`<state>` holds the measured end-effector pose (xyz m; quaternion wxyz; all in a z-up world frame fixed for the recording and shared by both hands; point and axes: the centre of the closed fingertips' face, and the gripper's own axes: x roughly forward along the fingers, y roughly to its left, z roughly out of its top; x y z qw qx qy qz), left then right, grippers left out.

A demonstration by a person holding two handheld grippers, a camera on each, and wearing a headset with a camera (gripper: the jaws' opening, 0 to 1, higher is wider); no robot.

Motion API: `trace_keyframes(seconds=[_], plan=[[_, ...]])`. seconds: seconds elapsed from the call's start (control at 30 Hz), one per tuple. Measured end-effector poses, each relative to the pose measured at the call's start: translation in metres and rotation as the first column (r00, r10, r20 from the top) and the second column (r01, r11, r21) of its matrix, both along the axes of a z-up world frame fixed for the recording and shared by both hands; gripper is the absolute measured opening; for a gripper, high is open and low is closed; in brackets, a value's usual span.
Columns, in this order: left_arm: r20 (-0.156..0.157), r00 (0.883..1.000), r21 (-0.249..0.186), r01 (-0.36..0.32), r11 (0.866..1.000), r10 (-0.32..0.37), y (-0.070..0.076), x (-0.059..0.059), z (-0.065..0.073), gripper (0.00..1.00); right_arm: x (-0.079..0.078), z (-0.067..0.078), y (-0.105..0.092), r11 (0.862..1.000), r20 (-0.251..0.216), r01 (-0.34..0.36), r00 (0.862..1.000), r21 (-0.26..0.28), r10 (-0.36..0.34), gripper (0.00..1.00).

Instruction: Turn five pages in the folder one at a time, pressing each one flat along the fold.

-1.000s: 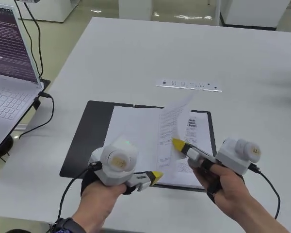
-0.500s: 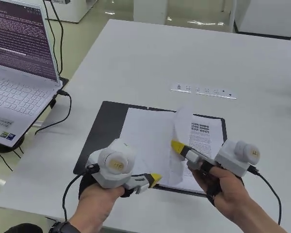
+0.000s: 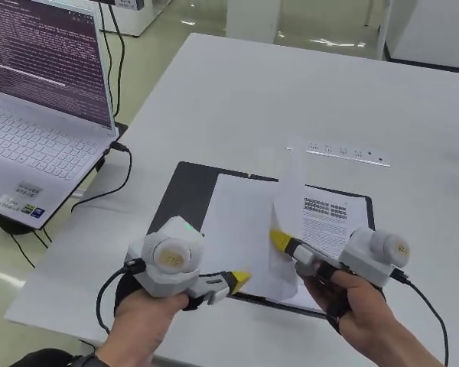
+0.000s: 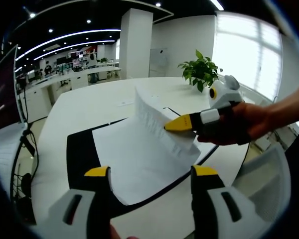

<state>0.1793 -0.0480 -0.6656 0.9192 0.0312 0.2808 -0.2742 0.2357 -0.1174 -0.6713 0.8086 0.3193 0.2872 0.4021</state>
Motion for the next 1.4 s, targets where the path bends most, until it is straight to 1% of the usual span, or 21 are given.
trace_keyframes(seconds=[0.1, 0.33, 0.53, 0.97, 1.1, 1.23, 1.3, 1.4], plan=[[0.000, 1.000, 0.004, -0.003, 1.000, 0.003, 0.007, 0.000, -0.001, 0.65, -0.001, -0.003, 0.006, 1.000, -0.001, -0.008, 1.000, -0.010, 0.008, 0.00], [-0.001, 0.999, 0.010, -0.033, 0.999, 0.033, 0.028, 0.000, -0.002, 0.65, -0.002, -0.012, 0.021, 1.000, -0.021, -0.027, 0.999, -0.007, 0.026, 0.00], [0.004, 0.999, 0.007, -0.048, 0.999, 0.048, 0.039, 0.001, -0.001, 0.65, -0.002, -0.019, 0.035, 0.999, -0.037, -0.043, 0.998, -0.009, 0.043, 0.00], [-0.006, 0.996, 0.002, -0.086, 0.996, 0.086, 0.059, -0.005, -0.007, 0.65, -0.004, -0.036, 0.063, 0.998, -0.084, -0.069, 0.994, -0.006, 0.069, 0.00], [-0.011, 0.995, -0.001, -0.098, 0.995, 0.098, 0.063, -0.007, -0.009, 0.65, -0.007, -0.042, 0.072, 0.997, -0.110, -0.078, 0.991, -0.001, 0.078, 0.00], [-0.016, 0.994, -0.007, -0.106, 0.994, 0.105, 0.066, -0.007, -0.010, 0.65, -0.008, -0.049, 0.076, 0.997, -0.138, -0.079, 0.987, 0.009, 0.080, 0.00], [-0.018, 0.994, -0.008, -0.108, 0.994, 0.108, 0.067, -0.007, -0.011, 0.65, -0.009, -0.054, 0.078, 0.997, -0.153, -0.082, 0.985, 0.002, 0.081, 0.00], [-0.020, 0.993, -0.013, -0.117, 0.993, 0.117, 0.070, -0.007, -0.012, 0.65, -0.009, -0.057, 0.080, 0.997, -0.169, -0.079, 0.982, 0.007, 0.079, 0.00]])
